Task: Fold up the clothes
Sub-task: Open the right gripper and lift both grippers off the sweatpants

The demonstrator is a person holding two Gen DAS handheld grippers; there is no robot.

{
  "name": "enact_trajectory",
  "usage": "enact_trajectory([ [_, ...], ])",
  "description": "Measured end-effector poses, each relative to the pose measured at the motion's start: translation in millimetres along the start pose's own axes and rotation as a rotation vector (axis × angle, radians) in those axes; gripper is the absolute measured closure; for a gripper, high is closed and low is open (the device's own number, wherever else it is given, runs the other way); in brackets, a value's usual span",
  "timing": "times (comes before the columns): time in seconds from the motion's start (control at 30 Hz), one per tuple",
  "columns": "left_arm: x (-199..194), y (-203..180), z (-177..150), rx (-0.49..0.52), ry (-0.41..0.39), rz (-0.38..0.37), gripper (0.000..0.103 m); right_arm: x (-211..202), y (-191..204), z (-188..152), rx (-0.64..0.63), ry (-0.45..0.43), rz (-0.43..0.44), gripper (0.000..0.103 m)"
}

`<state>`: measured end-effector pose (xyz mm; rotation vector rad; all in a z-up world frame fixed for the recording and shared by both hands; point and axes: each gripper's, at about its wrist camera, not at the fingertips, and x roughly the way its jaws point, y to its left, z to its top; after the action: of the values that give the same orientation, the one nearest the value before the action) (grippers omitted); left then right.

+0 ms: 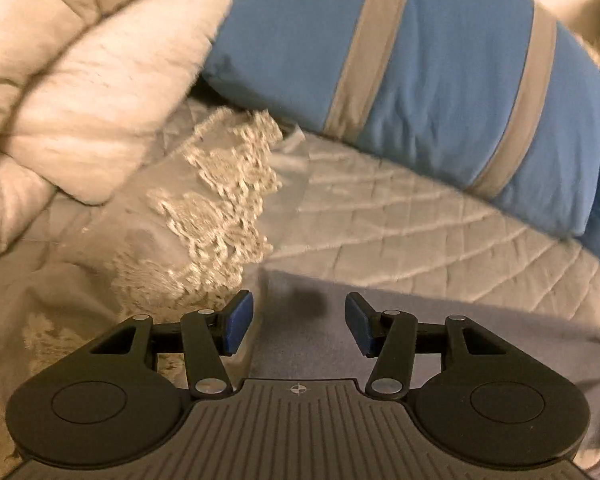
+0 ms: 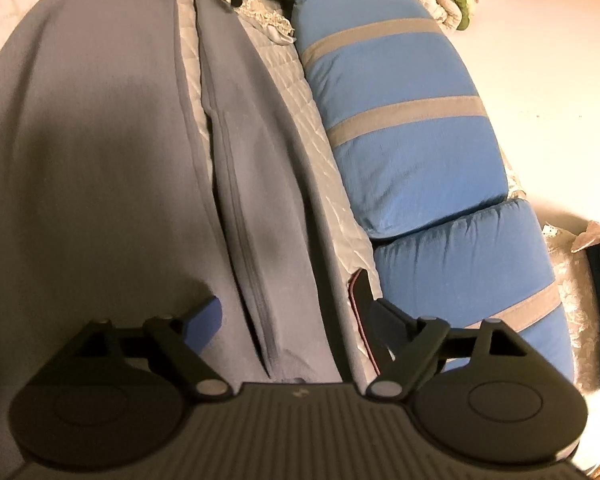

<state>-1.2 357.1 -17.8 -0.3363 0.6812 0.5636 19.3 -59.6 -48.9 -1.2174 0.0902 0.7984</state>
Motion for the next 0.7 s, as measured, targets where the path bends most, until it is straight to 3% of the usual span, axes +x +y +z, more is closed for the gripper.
enact_trajectory([
  [0.1, 10, -2, -1, 0.018, 0.009, 0.006, 0.058, 1, 1, 0, 0.001, 0.006, 0.010, 0.012],
  [0.2, 19, -2, 4, 0.012, -0.007, 0.009, 0.100, 3, 1, -2, -0.004, 0.017, 0.009, 0.012],
  [0.4, 13, -9, 12, 0.036, -0.168, 0.095, 0.100, 8, 0, -5, 0.002, 0.033, -0.002, 0.011],
  [0.6, 20, -13, 9, 0.053, -0.135, 0.140, 0.096, 8, -1, -10, 0.018, 0.046, -0.015, 0.011],
  [0.7, 24, -14, 9, 0.066, -0.116, 0.222, 0.092, 8, -8, -9, 0.060, 0.043, -0.004, 0.010],
])
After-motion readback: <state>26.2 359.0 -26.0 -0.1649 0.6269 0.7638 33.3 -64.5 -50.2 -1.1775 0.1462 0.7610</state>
